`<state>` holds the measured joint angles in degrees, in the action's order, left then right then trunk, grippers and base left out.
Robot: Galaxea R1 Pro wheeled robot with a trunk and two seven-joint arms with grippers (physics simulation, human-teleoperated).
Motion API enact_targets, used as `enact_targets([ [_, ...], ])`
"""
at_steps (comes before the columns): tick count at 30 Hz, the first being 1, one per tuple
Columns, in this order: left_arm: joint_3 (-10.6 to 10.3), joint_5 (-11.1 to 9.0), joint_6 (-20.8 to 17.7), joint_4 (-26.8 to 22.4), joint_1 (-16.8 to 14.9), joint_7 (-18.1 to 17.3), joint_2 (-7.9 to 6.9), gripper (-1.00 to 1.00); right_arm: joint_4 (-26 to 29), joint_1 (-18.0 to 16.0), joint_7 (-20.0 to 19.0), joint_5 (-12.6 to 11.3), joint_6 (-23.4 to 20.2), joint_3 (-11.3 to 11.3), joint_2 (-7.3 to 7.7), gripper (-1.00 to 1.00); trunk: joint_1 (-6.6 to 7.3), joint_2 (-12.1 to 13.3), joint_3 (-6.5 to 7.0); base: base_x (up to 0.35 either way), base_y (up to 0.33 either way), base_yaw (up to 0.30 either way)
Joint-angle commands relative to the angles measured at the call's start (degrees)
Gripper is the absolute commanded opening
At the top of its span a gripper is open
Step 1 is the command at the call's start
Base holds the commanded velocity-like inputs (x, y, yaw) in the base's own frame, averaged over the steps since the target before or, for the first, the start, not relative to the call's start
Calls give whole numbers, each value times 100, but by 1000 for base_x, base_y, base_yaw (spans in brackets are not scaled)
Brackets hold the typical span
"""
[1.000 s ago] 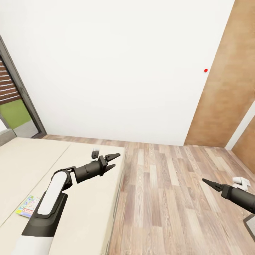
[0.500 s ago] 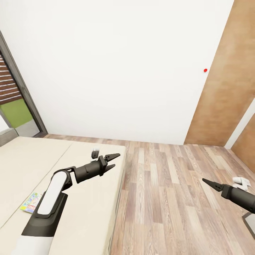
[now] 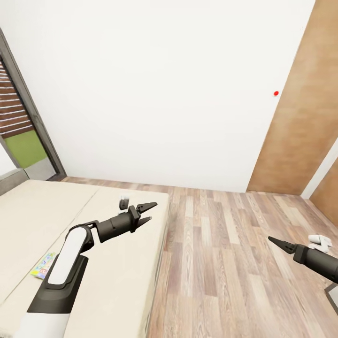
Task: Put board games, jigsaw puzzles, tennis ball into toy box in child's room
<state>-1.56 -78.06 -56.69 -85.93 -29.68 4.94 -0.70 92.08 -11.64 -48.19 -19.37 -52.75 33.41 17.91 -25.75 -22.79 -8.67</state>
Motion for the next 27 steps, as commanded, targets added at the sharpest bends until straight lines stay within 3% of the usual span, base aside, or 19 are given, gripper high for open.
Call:
enact_targets([
  [1,-1,-56,-9,-3,-5,52,-2,100,2,-5,-23,5,-25,7,1,100,-4,-12,-12,-3,2,186],
  [13,12,-55,-9,-3,-3,51,-2,100,3,-5,-23,5,-25,7,1,100,-4,-12,-12,-1,1,179],
  [27,15,-54,-9,-3,-5,38,-1,100,3,-5,-23,6,-25,7,1,100,-4,-12,-12,0,1,40],
])
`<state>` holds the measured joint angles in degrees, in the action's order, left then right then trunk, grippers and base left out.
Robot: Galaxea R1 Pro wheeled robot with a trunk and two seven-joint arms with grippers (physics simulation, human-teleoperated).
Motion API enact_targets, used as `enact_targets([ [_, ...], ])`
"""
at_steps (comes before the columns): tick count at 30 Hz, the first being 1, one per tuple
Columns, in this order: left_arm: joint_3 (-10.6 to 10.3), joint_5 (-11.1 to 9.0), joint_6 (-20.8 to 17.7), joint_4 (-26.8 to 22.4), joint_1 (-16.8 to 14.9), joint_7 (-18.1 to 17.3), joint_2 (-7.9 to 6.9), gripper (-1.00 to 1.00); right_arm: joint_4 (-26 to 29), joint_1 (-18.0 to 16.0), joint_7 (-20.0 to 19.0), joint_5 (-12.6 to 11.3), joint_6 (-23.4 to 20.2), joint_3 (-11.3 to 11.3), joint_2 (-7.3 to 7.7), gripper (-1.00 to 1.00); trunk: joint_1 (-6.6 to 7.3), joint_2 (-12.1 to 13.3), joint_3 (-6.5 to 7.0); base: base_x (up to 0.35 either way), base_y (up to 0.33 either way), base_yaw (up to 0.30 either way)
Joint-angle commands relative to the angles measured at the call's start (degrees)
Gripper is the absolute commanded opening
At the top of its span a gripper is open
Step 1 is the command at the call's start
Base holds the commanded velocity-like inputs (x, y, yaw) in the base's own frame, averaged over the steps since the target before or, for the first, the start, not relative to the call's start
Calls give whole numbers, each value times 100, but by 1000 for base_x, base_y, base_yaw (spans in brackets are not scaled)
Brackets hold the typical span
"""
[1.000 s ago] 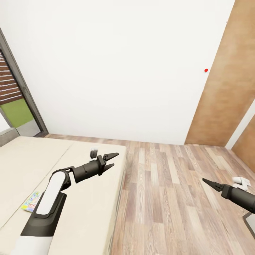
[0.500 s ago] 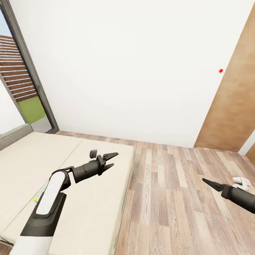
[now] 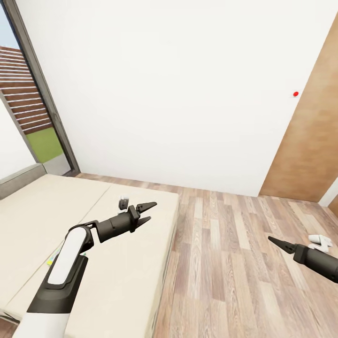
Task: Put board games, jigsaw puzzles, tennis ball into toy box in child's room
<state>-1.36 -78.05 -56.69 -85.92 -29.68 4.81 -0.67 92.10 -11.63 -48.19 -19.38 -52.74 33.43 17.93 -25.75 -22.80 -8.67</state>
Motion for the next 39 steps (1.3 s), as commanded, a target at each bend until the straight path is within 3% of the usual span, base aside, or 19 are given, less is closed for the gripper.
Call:
enact_targets([
  [1,-5,-55,-9,-4,-5,50,-3,100,1,-6,-24,6,-25,6,0,100,-3,-12,-12,0,13,12],
  [12,-4,-53,-9,-4,-9,34,-3,100,1,-6,-24,8,-25,6,0,100,-3,-12,-12,0,145,5],
  [39,-4,-44,-9,-4,-6,20,-3,100,1,-6,-24,5,-25,9,0,100,-3,-12,-12,0,267,1],
])
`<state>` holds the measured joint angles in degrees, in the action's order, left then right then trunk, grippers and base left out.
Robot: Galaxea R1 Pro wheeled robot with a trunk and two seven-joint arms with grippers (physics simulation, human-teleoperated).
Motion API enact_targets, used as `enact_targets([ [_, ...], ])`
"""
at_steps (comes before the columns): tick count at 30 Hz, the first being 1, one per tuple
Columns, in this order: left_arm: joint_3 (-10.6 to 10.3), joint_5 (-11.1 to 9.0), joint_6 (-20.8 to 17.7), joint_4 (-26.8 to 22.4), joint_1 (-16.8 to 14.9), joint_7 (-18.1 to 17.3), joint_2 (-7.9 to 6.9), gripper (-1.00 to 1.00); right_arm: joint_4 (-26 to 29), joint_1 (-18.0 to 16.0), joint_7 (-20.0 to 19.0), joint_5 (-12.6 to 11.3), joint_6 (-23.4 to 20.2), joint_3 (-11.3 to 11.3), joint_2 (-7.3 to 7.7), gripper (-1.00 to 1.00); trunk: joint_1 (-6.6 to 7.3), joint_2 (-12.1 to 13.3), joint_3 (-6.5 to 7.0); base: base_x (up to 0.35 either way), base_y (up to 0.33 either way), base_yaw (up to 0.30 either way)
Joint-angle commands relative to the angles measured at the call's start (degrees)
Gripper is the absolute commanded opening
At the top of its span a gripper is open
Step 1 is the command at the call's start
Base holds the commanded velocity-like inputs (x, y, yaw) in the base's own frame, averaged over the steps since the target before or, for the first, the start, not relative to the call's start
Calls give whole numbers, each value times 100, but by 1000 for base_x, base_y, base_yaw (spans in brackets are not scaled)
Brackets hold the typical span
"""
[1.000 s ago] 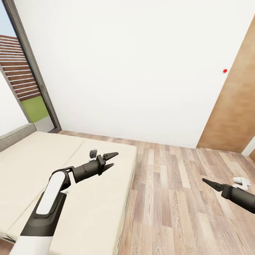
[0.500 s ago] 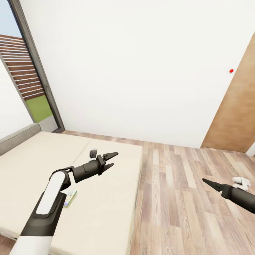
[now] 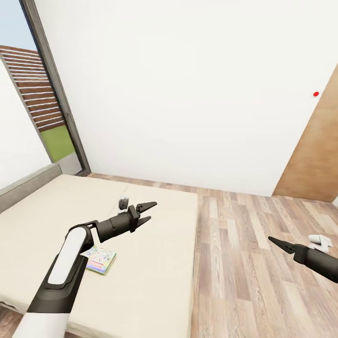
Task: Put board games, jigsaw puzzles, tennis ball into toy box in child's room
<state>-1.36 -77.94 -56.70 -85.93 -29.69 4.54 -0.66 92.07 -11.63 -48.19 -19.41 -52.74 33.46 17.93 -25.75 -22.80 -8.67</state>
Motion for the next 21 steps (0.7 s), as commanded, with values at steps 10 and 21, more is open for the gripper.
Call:
enact_targets([
  [10,-5,-54,-8,-3,-3,47,-4,100,4,-6,-23,8,-26,8,0,100,-3,-12,-12,0,133,0],
  [21,-5,-54,-8,-3,-6,47,-4,100,4,-6,-23,8,-26,11,0,100,-3,-12,-12,0,29,0],
])
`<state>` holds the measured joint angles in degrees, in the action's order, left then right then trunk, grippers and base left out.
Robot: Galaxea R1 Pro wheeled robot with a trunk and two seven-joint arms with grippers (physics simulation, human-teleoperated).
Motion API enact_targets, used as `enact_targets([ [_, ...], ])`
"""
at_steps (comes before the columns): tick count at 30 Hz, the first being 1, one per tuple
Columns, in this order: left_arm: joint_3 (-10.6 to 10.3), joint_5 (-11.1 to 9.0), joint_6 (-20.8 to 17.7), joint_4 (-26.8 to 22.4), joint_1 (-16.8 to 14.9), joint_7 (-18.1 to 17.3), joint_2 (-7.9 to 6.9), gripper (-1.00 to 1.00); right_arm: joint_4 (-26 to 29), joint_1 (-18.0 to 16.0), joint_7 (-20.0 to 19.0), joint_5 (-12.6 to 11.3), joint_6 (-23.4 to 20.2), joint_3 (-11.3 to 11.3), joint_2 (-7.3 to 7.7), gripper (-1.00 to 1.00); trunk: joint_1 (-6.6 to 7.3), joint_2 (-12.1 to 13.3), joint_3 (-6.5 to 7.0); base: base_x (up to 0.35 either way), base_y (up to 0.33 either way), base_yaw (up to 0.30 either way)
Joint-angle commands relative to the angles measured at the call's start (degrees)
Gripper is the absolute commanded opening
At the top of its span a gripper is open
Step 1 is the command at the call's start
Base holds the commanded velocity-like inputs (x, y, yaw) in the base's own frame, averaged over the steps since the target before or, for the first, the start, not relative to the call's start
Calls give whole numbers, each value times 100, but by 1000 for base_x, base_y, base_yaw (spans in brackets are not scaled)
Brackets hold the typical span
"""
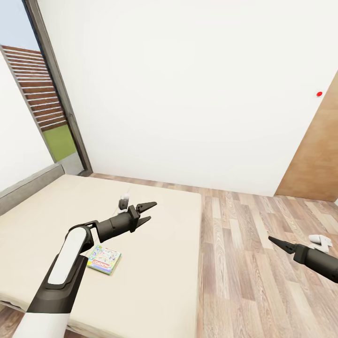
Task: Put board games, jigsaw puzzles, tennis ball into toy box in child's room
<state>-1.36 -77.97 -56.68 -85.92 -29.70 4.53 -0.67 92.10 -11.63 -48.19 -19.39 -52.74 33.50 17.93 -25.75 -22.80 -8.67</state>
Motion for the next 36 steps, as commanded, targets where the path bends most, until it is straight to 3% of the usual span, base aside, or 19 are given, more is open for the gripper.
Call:
enact_targets([
  [1,-4,-52,-9,-4,-4,48,-3,100,1,-6,-24,6,-25,6,0,100,-3,-12,-12,0,10,0],
  [13,-4,-52,-9,-4,-3,48,-3,100,1,-6,-24,9,-25,7,0,100,-3,-12,-12,24,56,0],
  [36,-4,-52,-9,-4,-3,48,-3,100,1,-6,-24,10,-25,7,0,100,-3,-12,-12,105,206,0],
])
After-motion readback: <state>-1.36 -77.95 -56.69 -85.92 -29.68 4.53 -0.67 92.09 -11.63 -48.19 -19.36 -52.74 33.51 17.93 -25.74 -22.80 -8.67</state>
